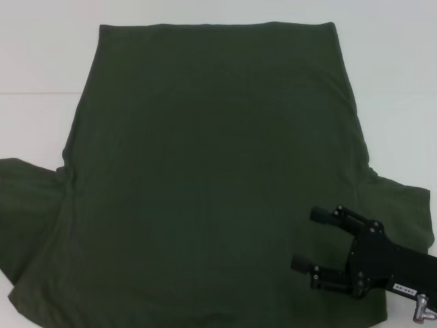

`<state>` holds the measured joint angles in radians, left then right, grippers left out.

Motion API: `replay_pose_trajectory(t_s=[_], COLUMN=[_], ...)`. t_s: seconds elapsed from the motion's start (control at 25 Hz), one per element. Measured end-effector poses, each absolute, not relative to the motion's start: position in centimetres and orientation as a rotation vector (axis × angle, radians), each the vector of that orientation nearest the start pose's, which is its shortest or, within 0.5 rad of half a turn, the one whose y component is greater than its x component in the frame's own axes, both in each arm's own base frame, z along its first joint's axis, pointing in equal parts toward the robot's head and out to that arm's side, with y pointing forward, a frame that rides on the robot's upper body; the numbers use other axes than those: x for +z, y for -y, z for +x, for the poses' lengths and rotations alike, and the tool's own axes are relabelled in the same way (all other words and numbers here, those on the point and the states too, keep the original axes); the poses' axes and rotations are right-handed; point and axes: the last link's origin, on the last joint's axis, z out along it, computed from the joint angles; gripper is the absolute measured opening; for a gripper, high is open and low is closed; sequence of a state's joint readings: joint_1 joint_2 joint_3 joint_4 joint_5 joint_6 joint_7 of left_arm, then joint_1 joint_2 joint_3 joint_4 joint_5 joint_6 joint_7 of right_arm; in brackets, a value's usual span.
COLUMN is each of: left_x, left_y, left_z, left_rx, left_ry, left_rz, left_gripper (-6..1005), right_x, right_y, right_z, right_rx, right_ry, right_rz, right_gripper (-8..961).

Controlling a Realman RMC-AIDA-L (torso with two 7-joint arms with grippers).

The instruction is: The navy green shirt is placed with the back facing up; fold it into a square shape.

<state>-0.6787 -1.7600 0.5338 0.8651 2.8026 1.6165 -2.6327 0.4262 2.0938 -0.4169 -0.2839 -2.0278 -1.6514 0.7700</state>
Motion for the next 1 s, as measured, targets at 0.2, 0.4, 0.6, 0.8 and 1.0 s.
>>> replay_pose_trajectory(t_s=[0.2, 0.4, 0.6, 0.8, 1.0], left_x=[19.1, 19.4, 19.4, 19.0, 18.2], left_y=[-36.9, -37.5, -38.0, -38.8, -39.7], left_z=[-32.9, -32.2, -31.1, -29.2, -26.9], left_rx=[0.128, 0.115, 0.111, 0.104, 0.071], left_ry=[1.788, 1.771, 1.761, 1.758, 1.76], left_rz=[-1.81, -1.826, -1.862, -1.926, -2.01], left_gripper=[1, 1, 1, 1, 0], right_x=[-4.0, -4.0, -4.0, -4.0, -4.1], right_y=[-25.9, -25.9, -25.8, -25.8, -25.8], right_z=[29.3, 29.3, 29.2, 29.2, 29.2], right_rx=[0.976, 0.98, 0.982, 0.982, 0.983], right_ry=[-0.383, -0.383, -0.382, -0.382, -0.383], right_rz=[-2.554, -2.554, -2.554, -2.555, -2.554], right_gripper=[927, 926, 925, 925, 924])
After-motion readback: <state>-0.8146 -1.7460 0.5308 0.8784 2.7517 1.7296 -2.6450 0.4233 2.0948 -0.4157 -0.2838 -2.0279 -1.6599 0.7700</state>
